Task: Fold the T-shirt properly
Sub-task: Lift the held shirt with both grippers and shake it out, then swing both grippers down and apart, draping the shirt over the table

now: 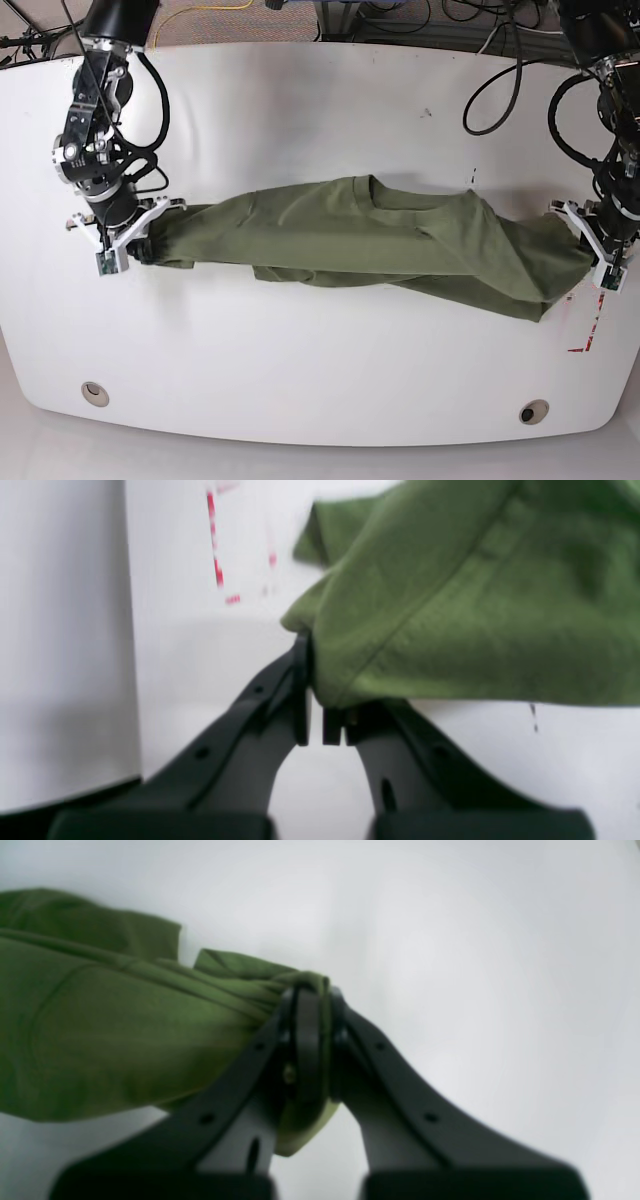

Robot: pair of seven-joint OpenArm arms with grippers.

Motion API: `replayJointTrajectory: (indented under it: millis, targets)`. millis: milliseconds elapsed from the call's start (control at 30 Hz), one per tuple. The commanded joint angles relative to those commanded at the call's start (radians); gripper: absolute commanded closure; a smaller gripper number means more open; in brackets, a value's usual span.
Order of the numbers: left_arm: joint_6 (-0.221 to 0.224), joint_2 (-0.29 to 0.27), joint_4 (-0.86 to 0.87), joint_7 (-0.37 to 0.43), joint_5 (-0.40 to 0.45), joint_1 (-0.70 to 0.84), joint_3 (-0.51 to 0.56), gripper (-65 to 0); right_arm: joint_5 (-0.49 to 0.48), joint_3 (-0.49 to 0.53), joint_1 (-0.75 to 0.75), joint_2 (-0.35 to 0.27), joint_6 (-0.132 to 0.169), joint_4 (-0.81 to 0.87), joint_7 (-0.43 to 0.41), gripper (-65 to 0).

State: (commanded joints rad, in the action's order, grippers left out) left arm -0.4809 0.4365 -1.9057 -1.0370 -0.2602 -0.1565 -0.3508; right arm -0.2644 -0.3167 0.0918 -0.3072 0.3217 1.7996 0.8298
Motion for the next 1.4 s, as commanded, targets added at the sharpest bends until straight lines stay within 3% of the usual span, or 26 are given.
replayJointTrajectory:
  millis: [300, 367, 500, 833, 967, 1100, 1233, 1400]
  targets:
    - [-0.019, -0.008, 0.016, 0.021, 0.055, -0.27, 0.122, 0.0, 0.0, 0.053, 0.228, -0.039, -0.001, -0.091, 0.01, -0.8]
    - [-0.03, -0.018, 0.022, -0.023, 0.065, -0.418, 0.138, 0.0, -0.007, 0.111, 0.353, -0.073, 0.0, -0.125, -0.008, -0.8]
    - [-0.038, -0.027, 0.023, -0.05, 0.069, -0.483, 0.131, 0.0, -0.01, 0.119, 0.394, -0.083, 0.001, -0.13, -0.015, -0.8]
    - [-0.065, -0.06, 0.01, -0.065, 0.056, -0.525, 0.074, -0.1, -0.023, 0.095, 0.438, -0.094, 0.004, -0.118, -0.045, -0.8]
    - [-0.057, -0.071, 0.012, -0.058, 0.055, -0.543, 0.075, -0.2, -0.034, 0.095, 0.469, -0.109, 0.003, -0.121, -0.037, -0.8]
    - [-0.043, -0.082, 0.018, -0.052, 0.054, -0.575, 0.08, -0.3, -0.045, 0.098, 0.525, -0.131, 0.002, -0.128, -0.012, -0.8]
    - [-0.028, -0.097, 0.021, -0.054, 0.058, -0.606, 0.083, -0.2, -0.049, 0.109, 0.619, -0.155, 0.021, -0.149, 0.042, -0.6]
    - [-0.034, -0.095, 0.027, -0.055, 0.057, -0.638, 0.081, -0.2, -0.048, 0.129, 0.729, -0.164, 0.03, -0.215, 0.073, -0.7]
